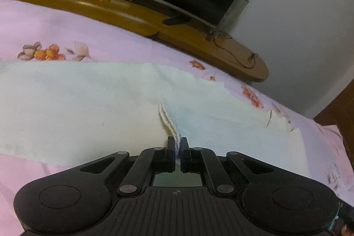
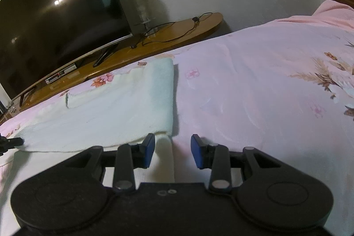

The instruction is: Fold small clothes

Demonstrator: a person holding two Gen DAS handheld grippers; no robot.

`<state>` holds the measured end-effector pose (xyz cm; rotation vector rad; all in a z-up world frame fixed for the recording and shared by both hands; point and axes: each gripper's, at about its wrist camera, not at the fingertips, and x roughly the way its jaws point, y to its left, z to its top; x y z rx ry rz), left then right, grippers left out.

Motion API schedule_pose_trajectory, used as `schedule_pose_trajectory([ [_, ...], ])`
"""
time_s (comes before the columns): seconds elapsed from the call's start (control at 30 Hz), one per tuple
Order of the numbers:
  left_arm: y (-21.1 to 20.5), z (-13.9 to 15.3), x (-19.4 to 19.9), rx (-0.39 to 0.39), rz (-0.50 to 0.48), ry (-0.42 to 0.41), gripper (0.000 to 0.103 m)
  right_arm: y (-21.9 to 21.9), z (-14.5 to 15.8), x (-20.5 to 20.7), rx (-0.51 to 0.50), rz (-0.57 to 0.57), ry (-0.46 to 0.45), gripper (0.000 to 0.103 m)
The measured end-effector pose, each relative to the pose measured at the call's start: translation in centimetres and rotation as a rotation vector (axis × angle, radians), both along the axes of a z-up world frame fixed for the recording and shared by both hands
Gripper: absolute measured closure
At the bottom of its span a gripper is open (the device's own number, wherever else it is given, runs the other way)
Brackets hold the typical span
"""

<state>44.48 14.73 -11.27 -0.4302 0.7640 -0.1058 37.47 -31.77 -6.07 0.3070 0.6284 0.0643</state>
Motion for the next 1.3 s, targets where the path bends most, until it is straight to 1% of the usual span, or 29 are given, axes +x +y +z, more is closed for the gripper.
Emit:
schedule_pose_trajectory([
  [0.03,0.1,-0.3,-0.1,0.001,0.004,0.002,0.099,-0.1,-0.3,0.2,-0.001,-0.004,0.012,0.069],
  [0.13,0.3,-0.8,-0.1,-0.01,0.009,0.002,0.099,-0.4,-0.3,0.0,0.008,0.001,0.007,0.069],
  [0.23,0.1,-1.0,0.0,-0.002,0.006,-0.003,0.1,-1.3,0.8,-1.1,0.085,0.014,-0.082,0.067],
  [0.27,0.2,-1.0,0.0,-0.005,0.008,-0.005,0.1,-1.5,1.0,-1.0,0.101,0.022,-0.099,0.067],
  [0.3,0.2,-1.1,0.0,-0.01,0.011,-0.006,0.1,-1.6,1.0,-0.6,0.114,0.031,-0.098,0.067],
  [0.37,0.2,-1.0,-0.2,-0.003,0.018,-0.014,0.099,-1.7,0.3,0.6,0.142,0.042,-0.056,0.073],
  [0.4,0.2,-1.0,-0.3,0.001,0.023,-0.017,0.099,-1.6,-0.2,1.3,0.132,0.05,-0.028,0.075],
  [0.43,0.1,-0.9,-0.3,0.003,0.023,-0.018,0.099,-1.3,-1.0,2.0,0.086,0.055,0.019,0.079],
  [0.47,0.0,-1.0,-0.4,0.009,0.019,-0.018,0.099,-1.1,-1.0,1.9,0.06,0.068,-0.005,0.079],
  [0.5,-0.2,-1.0,-0.4,0.023,0.01,-0.023,0.1,-0.9,-0.6,2.0,0.041,0.079,-0.002,0.078],
  [0.53,-0.3,-1.0,-0.4,0.033,0.005,-0.028,0.1,-1.0,-0.1,2.0,0.043,0.093,-0.024,0.074],
  [0.6,-0.2,-1.1,-0.5,0.022,0.01,-0.037,0.1,-1.4,0.4,2.7,0.065,0.098,-0.052,0.073],
  [0.67,-0.1,-1.2,-0.7,0.013,0.021,-0.047,0.1,-2.0,0.7,4.4,0.093,0.075,-0.049,0.068],
  [0.7,-0.1,-1.2,-0.9,0.012,0.025,-0.052,0.1,-2.3,0.7,5.3,0.107,0.07,-0.042,0.068],
  [0.73,-0.2,-1.1,-1.1,0.016,0.03,-0.061,0.1,-2.5,0.6,6.3,0.117,0.063,-0.033,0.07],
  [0.77,-0.2,-1.0,-1.4,0.017,0.035,-0.068,0.1,-2.5,0.3,7.0,0.121,0.065,-0.016,0.077],
  [0.83,-0.2,-1.1,-1.8,0.014,0.044,-0.067,0.1,-2.2,-0.4,7.8,0.099,0.078,0.023,0.082],
  [0.93,-0.3,-1.3,-2.2,0.016,0.044,-0.075,0.1,-1.8,-0.6,7.2,0.06,0.096,-0.003,0.083],
  [1.03,-0.1,-1.0,-2.4,0.016,0.04,-0.082,0.099,-2.0,-0.7,7.1,0.06,0.098,-0.005,0.082],
  [1.1,-0.1,-0.5,-2.7,0.036,0.038,-0.09,0.099,-2.0,-0.5,7.4,0.051,0.105,-0.002,0.081],
  [1.13,0.1,-0.1,-2.8,0.047,0.051,-0.102,0.099,-1.9,-0.2,7.5,0.047,0.102,-0.01,0.078],
  [1.17,0.2,0.4,-2.9,0.063,0.066,-0.126,0.099,-2.0,0.2,7.4,0.046,0.098,-0.039,0.071],
  [1.23,0.1,1.4,-2.4,0.075,0.08,-0.164,0.099,-2.1,1.1,7.5,0.049,0.104,-0.088,0.071],
  [1.3,-0.7,1.9,-1.1,0.068,0.052,-0.174,0.099,-1.9,1.3,8.4,0.042,0.101,-0.092,0.075],
])
